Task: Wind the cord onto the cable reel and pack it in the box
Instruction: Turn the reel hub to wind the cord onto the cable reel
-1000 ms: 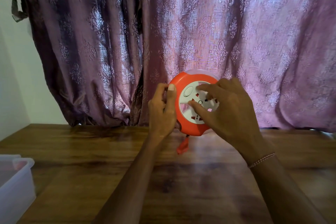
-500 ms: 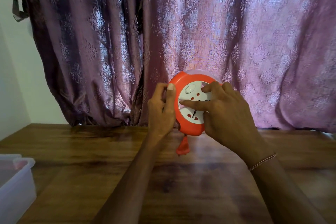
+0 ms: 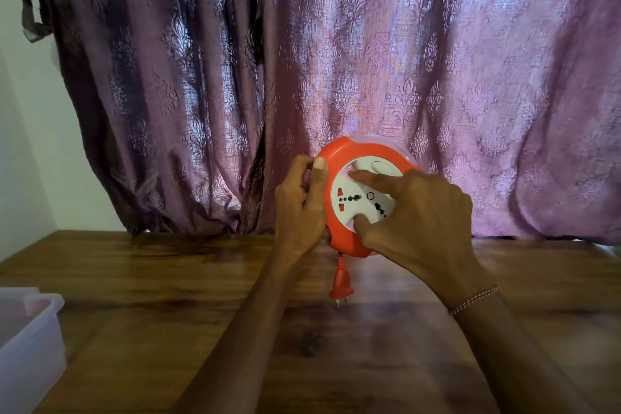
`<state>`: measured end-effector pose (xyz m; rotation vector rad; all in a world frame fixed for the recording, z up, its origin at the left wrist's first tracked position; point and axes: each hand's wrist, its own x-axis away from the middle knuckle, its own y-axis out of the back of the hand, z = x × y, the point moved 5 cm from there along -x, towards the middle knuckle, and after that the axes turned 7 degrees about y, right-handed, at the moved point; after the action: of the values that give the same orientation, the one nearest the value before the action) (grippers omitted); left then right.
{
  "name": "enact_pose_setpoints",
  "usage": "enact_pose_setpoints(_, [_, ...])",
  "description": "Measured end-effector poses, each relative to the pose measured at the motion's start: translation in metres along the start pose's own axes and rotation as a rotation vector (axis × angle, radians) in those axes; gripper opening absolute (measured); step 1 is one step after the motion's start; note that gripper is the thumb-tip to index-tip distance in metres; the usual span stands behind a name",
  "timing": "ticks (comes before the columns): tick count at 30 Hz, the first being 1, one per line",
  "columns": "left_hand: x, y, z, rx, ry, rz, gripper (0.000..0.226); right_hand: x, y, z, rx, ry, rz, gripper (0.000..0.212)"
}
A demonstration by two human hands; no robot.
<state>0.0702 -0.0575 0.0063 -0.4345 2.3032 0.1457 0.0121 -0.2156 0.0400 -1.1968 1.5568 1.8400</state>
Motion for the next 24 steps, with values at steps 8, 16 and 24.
enact_pose_setpoints(8, [-0.006, -0.001, 0.006, -0.018, 0.011, 0.023, 0.028, 0.006, -0.003, 0.005, 0.013, -0.157, -0.150, 0.070])
enact_pose_setpoints(16, [-0.005, 0.001, 0.007, -0.035, 0.017, -0.013, 0.028, 0.006, -0.009, 0.006, -0.037, -0.109, -0.146, 0.067])
enact_pose_setpoints(24, [-0.008, 0.009, 0.013, -0.020, 0.061, -0.025, 0.028, 0.002, 0.008, -0.013, -0.260, -0.009, -0.232, 0.040])
